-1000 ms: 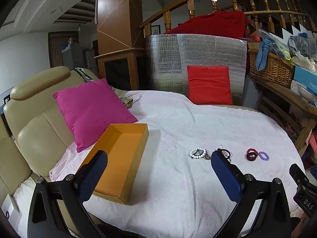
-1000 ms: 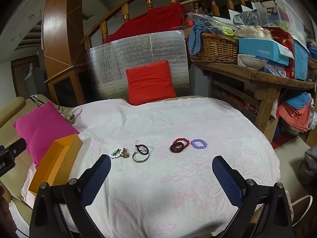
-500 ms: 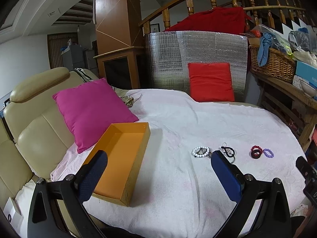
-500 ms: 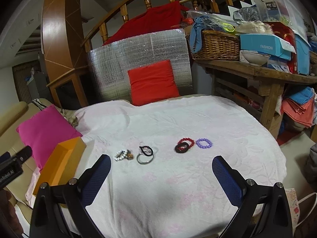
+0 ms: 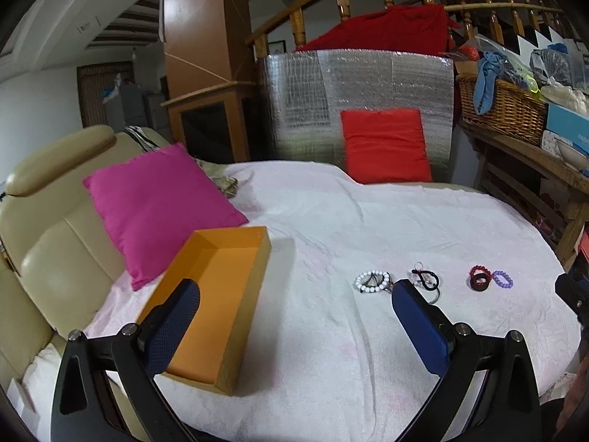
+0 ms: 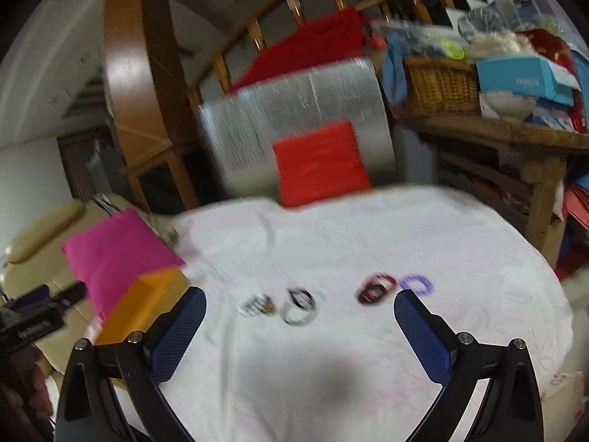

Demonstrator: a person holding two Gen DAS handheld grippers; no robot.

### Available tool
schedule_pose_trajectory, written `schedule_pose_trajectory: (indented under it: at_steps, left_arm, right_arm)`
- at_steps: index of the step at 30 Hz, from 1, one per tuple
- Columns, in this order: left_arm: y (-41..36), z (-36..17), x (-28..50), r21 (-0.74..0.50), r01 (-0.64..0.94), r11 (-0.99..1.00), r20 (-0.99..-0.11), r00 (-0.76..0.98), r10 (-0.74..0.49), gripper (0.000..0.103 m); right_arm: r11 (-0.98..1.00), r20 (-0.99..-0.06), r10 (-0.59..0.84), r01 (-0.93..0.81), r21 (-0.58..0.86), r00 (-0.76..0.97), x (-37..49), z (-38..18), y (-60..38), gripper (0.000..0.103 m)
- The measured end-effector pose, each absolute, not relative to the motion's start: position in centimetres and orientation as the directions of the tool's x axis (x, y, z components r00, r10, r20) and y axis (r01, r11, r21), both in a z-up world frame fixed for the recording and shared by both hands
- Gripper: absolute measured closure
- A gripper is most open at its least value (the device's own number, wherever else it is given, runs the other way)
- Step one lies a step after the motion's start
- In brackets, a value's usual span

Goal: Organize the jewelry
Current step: 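Move both tools toward the jewelry laid on the sheet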

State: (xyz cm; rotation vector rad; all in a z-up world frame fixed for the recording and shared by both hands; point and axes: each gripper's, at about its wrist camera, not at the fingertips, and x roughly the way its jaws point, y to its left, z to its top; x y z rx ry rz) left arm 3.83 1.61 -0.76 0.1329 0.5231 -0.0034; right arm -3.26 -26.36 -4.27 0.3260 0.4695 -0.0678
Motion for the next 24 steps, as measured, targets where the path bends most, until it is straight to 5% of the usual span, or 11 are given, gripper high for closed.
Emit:
schedule_pose_trajectory:
  at_steps: [9,18,24]
  left_arm:
    - [-0.3,-8.3,11.5,0.107,0.184,0.977,-0.642,0.763,-0.073,0.0]
    - [-1.7,-13.3,18.9,0.062,0.143,0.988,-0.685,0.726,-0.062,0.0]
    - [-1.8,-16.3,21.7,0.038,0.194,0.98,-0.746,0.658,-0.101,0.0]
  right_arm:
    - [0.896,-0.581,-0.032,0.281,0.343,0.813,1.6,-9.4,-32.7,0.0]
    - [0.881,-0.63,0.171,0.169,0.442,0.757,9.6,-13.6,-32.3,0.001]
    - [0.873,-0.652,0.293,0.082,0.481,0.699,14.4,-15.6,-30.3,0.022]
